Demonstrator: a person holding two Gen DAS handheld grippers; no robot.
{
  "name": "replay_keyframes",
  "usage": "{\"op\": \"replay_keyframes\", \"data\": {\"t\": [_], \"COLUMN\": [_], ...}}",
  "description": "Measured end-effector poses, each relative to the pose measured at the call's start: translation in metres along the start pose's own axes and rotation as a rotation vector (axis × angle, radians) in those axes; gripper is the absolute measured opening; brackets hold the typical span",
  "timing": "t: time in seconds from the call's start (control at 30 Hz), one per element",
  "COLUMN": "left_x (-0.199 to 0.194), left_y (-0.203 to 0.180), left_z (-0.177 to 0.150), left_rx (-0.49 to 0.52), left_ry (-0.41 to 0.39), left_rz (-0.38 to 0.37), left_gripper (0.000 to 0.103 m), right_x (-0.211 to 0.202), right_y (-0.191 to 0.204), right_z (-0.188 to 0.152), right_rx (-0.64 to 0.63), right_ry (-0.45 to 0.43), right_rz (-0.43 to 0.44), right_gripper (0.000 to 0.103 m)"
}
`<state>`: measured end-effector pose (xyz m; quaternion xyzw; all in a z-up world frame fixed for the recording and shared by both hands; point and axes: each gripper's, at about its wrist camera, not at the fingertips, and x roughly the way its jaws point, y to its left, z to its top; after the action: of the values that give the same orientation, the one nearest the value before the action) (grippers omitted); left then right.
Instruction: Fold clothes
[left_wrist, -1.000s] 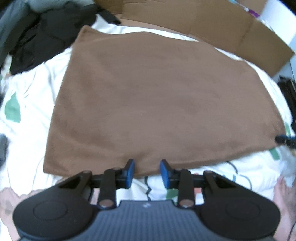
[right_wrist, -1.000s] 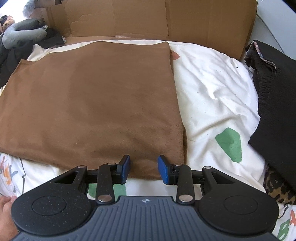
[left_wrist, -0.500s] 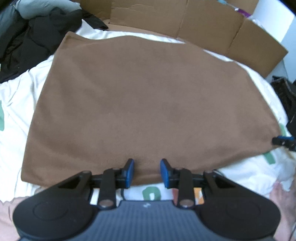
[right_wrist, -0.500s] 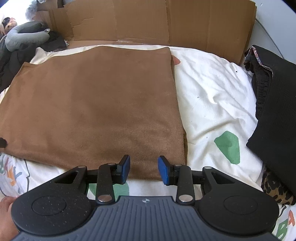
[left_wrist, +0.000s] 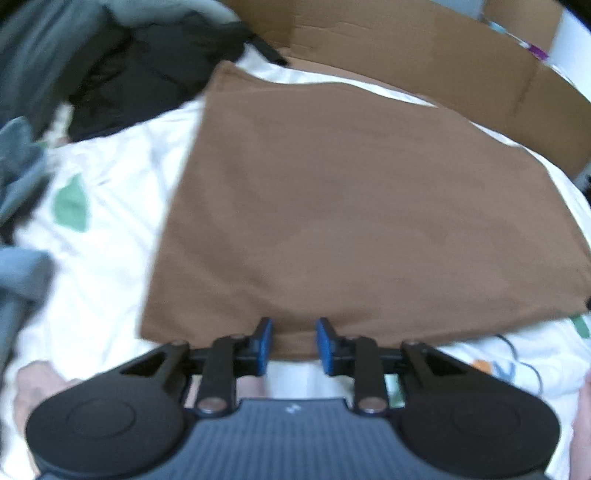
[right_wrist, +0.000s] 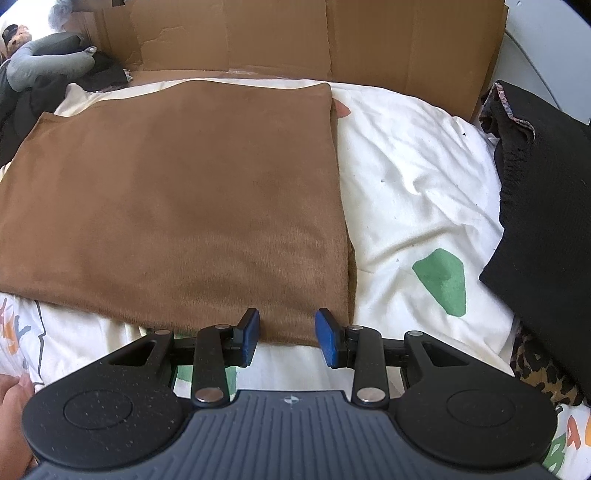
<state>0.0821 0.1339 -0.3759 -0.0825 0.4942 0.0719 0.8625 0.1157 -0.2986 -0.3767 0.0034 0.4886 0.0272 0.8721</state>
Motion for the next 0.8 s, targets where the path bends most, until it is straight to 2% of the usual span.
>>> {"op": "replay_keyframes", "data": {"t": [0.23, 0.4, 0.6, 0.8], "left_x": [-0.003, -0.004, -0.003, -0.001], "left_y": [0.036, 0.049, 0.058, 0.059], "left_z": [-0.001, 0.001, 0.002, -0.001], "left_rx": [-0.096, -0.129, -0.162, -0.17], "left_ry": [-0.002, -0.01, -0.022, -0.018], "left_rz": [0.083, 0.119, 0.126, 0.122], "left_gripper": [0.031, 0.025, 0.023, 0.02], "right_x": [-0.002, -0.007, -0.01, -0.016], "right_y": [-0.001, -0.004, -0.015, -0.034], "right_z": [-0.002, -0.006, -0.015, -0.019], "right_rx": [0.0, 0.006, 0.028, 0.137], "right_ry": [0.002, 0.004, 0.03, 0.026], "right_rz": [-0.002, -0.006, -0.036, -0.017], "right_gripper": [0.04, 0.04, 0.04, 0.04]}}
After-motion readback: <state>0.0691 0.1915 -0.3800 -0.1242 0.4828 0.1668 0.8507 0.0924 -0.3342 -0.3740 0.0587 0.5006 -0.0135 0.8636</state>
